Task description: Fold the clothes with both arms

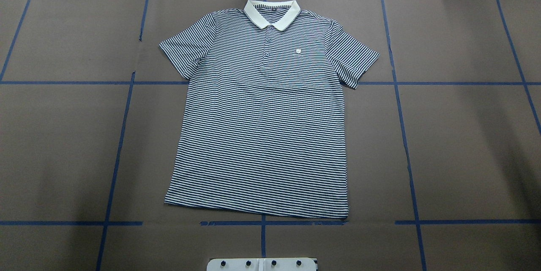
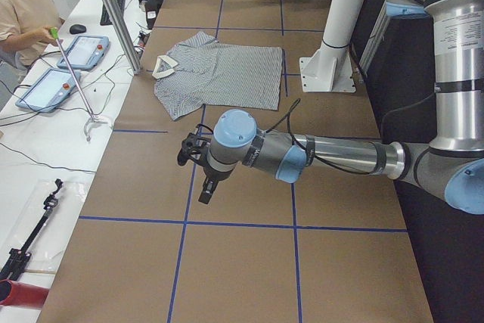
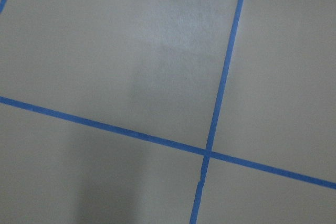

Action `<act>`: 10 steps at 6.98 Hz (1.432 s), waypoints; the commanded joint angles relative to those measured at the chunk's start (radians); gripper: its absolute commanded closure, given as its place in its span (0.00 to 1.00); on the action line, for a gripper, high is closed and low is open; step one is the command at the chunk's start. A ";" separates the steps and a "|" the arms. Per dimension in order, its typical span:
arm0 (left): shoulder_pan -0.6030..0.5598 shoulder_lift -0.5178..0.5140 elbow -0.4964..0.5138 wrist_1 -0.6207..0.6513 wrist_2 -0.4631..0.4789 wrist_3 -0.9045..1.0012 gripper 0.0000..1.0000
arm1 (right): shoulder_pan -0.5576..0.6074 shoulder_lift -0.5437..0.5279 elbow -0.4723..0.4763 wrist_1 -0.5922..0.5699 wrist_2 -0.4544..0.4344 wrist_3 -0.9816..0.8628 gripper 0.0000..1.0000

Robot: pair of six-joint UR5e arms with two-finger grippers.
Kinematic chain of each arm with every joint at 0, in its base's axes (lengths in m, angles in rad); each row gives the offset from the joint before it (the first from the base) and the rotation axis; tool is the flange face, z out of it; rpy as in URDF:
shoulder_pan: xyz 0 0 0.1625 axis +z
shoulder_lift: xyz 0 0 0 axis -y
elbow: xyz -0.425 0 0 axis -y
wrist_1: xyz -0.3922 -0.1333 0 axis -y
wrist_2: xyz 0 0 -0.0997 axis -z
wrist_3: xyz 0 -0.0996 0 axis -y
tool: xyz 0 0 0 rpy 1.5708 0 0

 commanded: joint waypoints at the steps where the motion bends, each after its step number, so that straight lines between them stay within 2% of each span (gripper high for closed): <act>1: 0.000 -0.118 0.145 -0.215 -0.007 -0.012 0.00 | -0.005 0.088 -0.058 0.020 0.045 0.006 0.00; 2: 0.000 -0.139 0.153 -0.267 -0.007 -0.014 0.00 | -0.051 0.129 -0.054 0.022 0.042 0.011 0.00; 3: 0.003 -0.135 0.164 -0.390 -0.007 -0.016 0.00 | -0.118 0.184 -0.072 0.022 0.019 0.120 0.00; 4: 0.061 -0.135 0.177 -0.417 -0.014 -0.031 0.00 | -0.190 0.218 -0.064 0.038 -0.036 0.313 0.00; 5: 0.100 -0.142 0.181 -0.424 -0.005 -0.093 0.00 | -0.291 0.220 -0.087 0.195 -0.126 0.517 0.00; 6: 0.114 -0.142 0.173 -0.427 -0.005 -0.115 0.00 | -0.416 0.245 -0.151 0.350 -0.236 0.722 0.08; 7: 0.115 -0.142 0.171 -0.428 -0.005 -0.117 0.00 | -0.506 0.312 -0.240 0.420 -0.310 0.849 0.23; 8: 0.115 -0.142 0.173 -0.428 -0.005 -0.117 0.00 | -0.570 0.373 -0.315 0.452 -0.384 0.920 0.32; 10: 0.118 -0.142 0.173 -0.430 -0.005 -0.117 0.00 | -0.615 0.421 -0.424 0.532 -0.404 0.957 0.42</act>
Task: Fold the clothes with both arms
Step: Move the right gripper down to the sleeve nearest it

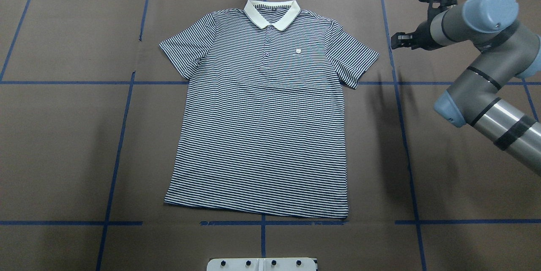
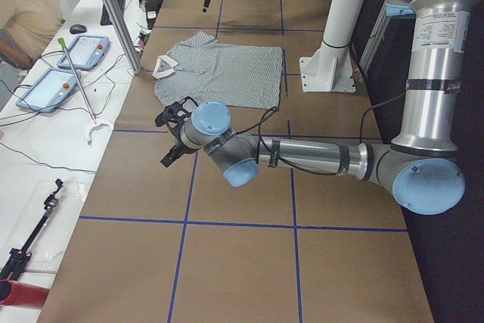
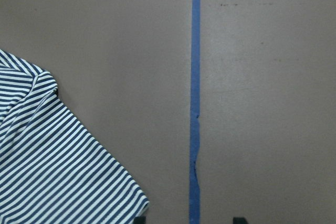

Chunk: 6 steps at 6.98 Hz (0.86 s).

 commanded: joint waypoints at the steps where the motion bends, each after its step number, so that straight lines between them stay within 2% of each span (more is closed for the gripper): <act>1: 0.003 0.000 0.000 -0.001 0.000 -0.001 0.00 | -0.065 0.048 -0.089 0.063 -0.048 0.059 0.45; 6: 0.003 0.000 -0.001 -0.003 0.000 0.001 0.00 | -0.086 0.087 -0.151 0.062 -0.091 0.059 0.50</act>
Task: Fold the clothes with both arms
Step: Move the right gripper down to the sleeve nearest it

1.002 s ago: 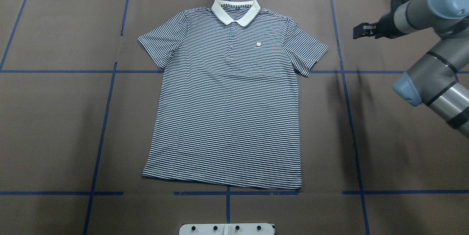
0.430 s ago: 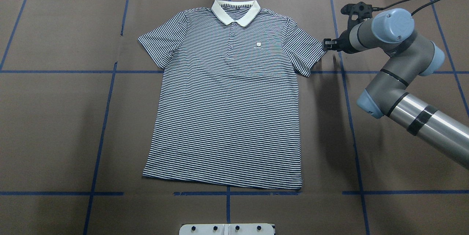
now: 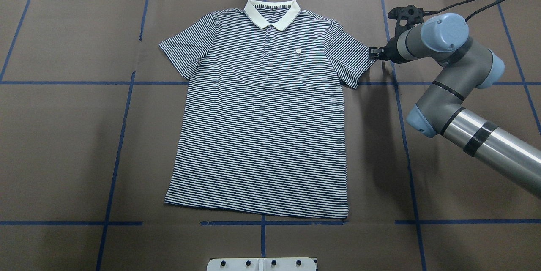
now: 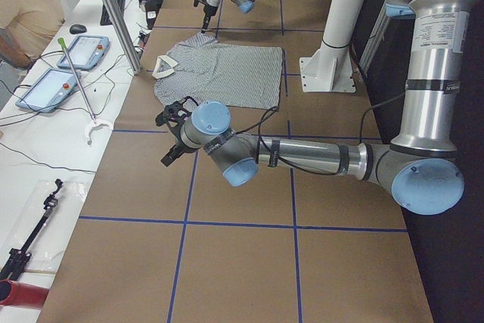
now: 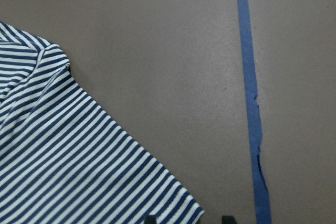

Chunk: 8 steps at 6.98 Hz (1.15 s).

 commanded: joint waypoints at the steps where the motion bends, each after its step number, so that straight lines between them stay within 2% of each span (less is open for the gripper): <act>1: 0.000 0.000 0.000 -0.002 0.000 0.001 0.00 | -0.003 0.012 -0.024 -0.001 -0.011 0.000 0.51; 2: 0.000 0.002 0.000 -0.002 0.000 0.001 0.00 | -0.003 0.021 -0.034 -0.001 -0.013 0.002 0.54; 3: 0.000 0.002 0.000 -0.002 0.000 0.001 0.00 | -0.001 0.028 -0.041 -0.001 -0.013 0.002 0.61; 4: 0.000 0.000 0.000 -0.002 0.000 0.001 0.00 | -0.001 0.028 -0.043 0.001 -0.013 0.008 0.89; 5: 0.000 0.000 0.000 -0.002 0.000 0.003 0.00 | -0.001 0.028 -0.040 0.001 -0.013 0.018 1.00; 7: 0.000 0.000 0.001 -0.002 0.000 0.001 0.00 | 0.007 0.051 -0.005 -0.024 -0.011 0.038 1.00; 8: 0.000 0.000 0.001 -0.002 0.000 0.001 0.00 | 0.004 0.070 0.036 -0.092 -0.017 0.089 1.00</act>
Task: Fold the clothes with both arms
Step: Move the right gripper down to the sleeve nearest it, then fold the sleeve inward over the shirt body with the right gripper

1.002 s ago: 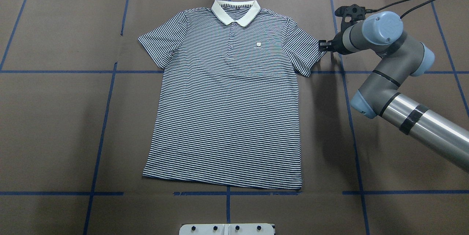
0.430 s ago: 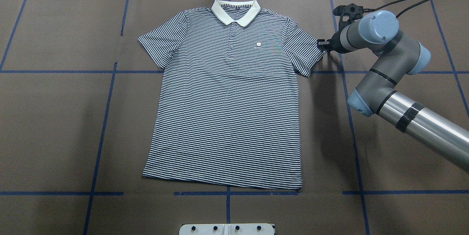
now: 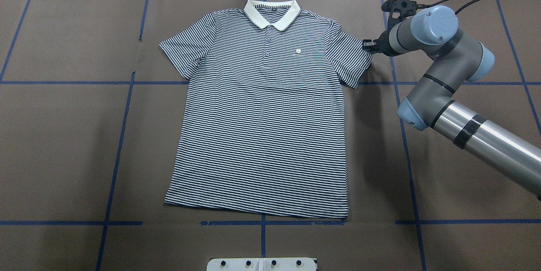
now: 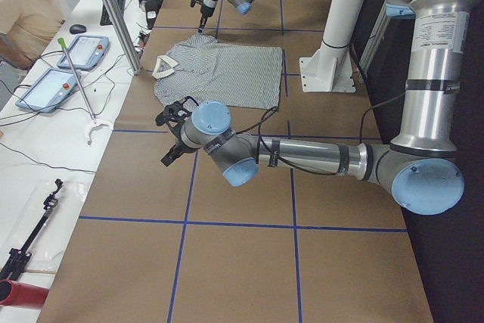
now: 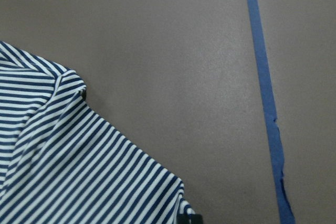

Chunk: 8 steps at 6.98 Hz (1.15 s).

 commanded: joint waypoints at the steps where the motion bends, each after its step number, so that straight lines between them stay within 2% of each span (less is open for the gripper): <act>1: 0.000 0.001 0.001 0.000 0.000 0.000 0.00 | -0.021 0.077 0.084 -0.200 -0.070 0.096 1.00; 2: 0.000 0.000 0.001 0.000 0.000 0.000 0.00 | -0.086 0.175 0.082 -0.342 -0.159 0.179 1.00; 3: 0.000 0.000 0.002 0.000 0.000 0.000 0.00 | -0.135 0.274 0.048 -0.432 -0.246 0.284 1.00; 5: 0.000 0.001 0.004 0.000 0.000 0.000 0.00 | -0.173 0.429 -0.135 -0.434 -0.311 0.367 1.00; 8: 0.000 0.001 0.007 0.000 0.000 -0.002 0.00 | -0.206 0.438 -0.158 -0.428 -0.331 0.356 0.99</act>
